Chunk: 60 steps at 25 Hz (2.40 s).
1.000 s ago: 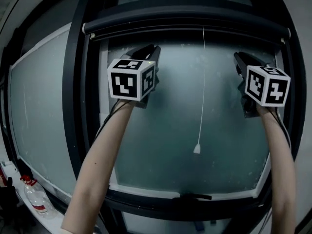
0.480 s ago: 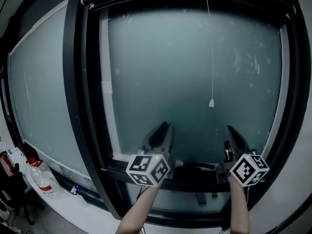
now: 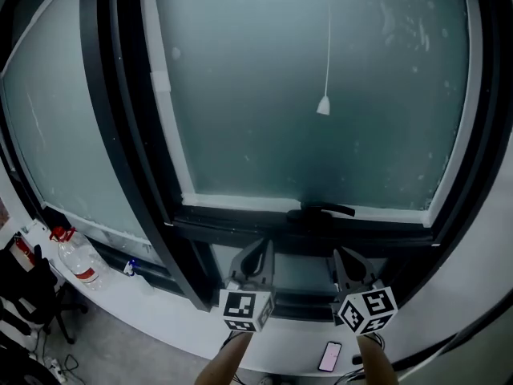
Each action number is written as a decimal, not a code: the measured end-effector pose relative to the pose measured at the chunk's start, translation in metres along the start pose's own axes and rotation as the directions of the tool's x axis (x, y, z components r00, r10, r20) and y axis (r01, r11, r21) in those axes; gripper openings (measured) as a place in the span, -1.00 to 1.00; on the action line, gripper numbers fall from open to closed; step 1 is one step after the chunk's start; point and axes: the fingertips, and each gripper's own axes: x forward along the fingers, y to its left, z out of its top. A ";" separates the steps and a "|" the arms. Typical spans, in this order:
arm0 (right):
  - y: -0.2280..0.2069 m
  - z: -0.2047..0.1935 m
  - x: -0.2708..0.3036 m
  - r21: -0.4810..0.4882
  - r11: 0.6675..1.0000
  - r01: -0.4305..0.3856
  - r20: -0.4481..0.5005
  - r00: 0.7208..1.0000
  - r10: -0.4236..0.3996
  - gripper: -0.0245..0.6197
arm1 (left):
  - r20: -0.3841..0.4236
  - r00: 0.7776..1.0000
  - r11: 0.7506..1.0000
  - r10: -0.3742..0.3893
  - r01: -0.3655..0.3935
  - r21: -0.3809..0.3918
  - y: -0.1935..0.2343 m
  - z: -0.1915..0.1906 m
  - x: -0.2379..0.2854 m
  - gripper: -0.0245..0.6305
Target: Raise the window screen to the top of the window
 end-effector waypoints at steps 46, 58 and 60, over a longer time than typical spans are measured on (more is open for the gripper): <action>0.289 -0.022 -0.356 0.076 0.989 0.127 -0.066 0.990 -0.122 -0.90 | -0.124 0.990 0.997 -0.071 0.072 0.003 -0.123 0.055 -0.424 -0.92; 0.324 -0.013 -0.468 0.019 0.991 0.134 -0.075 0.988 -0.132 -0.90 | -0.134 0.990 0.998 -0.042 0.047 0.041 -0.168 0.088 -0.530 -0.92; 0.333 -0.013 -0.475 0.023 0.989 0.145 -0.077 0.987 -0.143 -0.90 | -0.136 0.990 0.998 -0.047 0.052 0.032 -0.165 0.090 -0.543 -0.92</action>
